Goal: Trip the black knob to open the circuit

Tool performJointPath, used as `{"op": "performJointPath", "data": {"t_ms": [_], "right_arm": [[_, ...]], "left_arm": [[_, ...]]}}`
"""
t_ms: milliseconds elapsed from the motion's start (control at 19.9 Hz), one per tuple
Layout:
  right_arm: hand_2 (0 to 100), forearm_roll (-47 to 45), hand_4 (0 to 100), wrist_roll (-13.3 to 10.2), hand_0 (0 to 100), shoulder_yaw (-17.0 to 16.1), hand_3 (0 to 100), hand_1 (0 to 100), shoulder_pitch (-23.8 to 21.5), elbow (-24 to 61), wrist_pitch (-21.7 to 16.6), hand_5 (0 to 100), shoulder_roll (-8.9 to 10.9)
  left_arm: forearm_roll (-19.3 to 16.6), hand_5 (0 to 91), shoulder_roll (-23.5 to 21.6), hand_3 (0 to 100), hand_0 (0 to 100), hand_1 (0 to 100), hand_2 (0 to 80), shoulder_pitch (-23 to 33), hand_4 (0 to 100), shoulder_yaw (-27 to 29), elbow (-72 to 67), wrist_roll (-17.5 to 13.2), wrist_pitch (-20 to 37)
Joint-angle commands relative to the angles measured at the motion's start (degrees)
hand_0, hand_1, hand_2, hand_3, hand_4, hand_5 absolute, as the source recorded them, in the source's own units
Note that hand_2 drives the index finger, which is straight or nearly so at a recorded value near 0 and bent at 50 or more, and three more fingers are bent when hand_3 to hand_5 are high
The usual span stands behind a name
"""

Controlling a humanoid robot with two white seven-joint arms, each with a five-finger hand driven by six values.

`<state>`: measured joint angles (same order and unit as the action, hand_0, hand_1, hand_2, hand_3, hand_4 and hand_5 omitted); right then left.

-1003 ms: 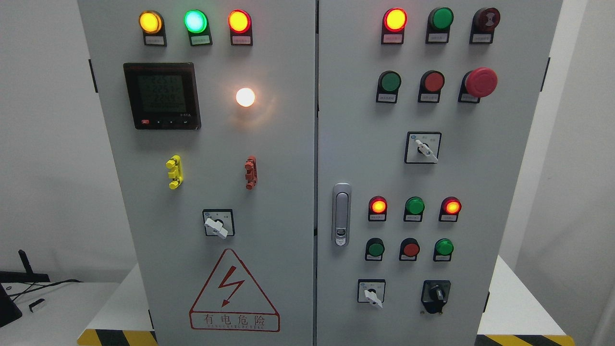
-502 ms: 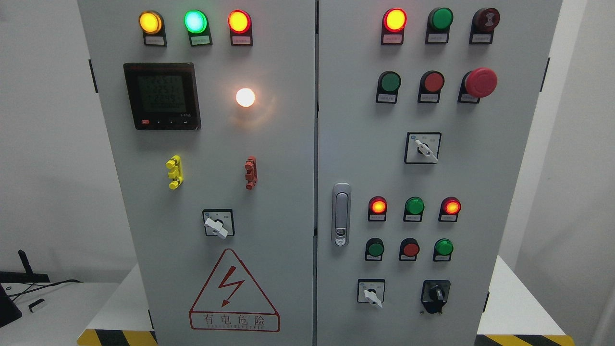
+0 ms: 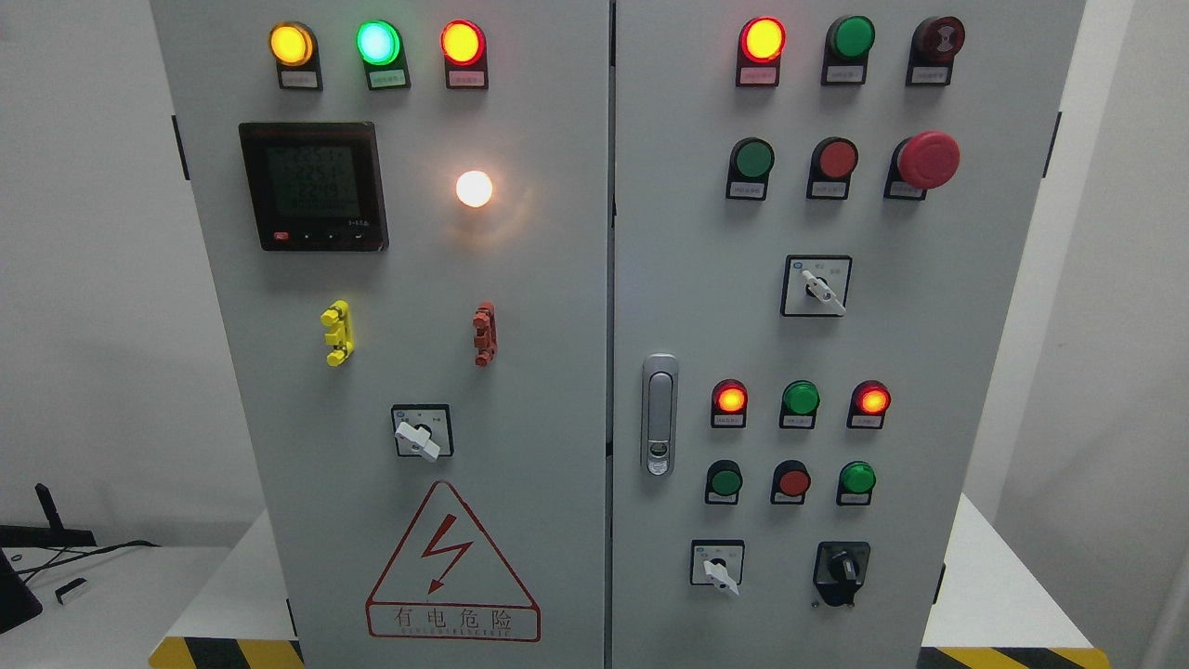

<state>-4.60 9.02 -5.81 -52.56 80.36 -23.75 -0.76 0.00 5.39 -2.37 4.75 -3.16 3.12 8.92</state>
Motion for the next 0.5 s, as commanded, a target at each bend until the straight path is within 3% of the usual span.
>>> {"op": "performJointPath", "data": {"t_ms": [0, 201, 301, 452], "right_arm": [[31, -3.65, 41, 0.3, 15, -5.35, 49, 38, -0.97, 26.68, 3.27, 38, 2.07], [31, -6.55, 42, -1.02, 15, -5.61, 49, 38, 3.24, 27.92, 4.06, 38, 6.02], [33, -8.39, 43, -2.95, 15, -7.54, 50, 38, 6.23, 28.18, 5.9, 39, 8.31], [39, -11.39, 47, -3.22, 14, -10.52, 53, 41, 11.76, 29.58, 10.98, 41, 10.16]], "left_arm": [[-1.76, 0.0, -0.03, 0, 12, 39, 0.0, 0.0, 0, 0.0, 0.0, 0.05, 0.05], [-1.76, 0.0, -0.03, 0, 12, 39, 0.0, 0.0, 0, 0.0, 0.0, 0.05, 0.05], [-1.76, 0.0, 0.05, 0, 12, 39, 0.0, 0.0, 0, 0.0, 0.0, 0.05, 0.05], [-1.76, 0.0, -0.03, 0, 12, 39, 0.0, 0.0, 0, 0.0, 0.0, 0.05, 0.05]]}}
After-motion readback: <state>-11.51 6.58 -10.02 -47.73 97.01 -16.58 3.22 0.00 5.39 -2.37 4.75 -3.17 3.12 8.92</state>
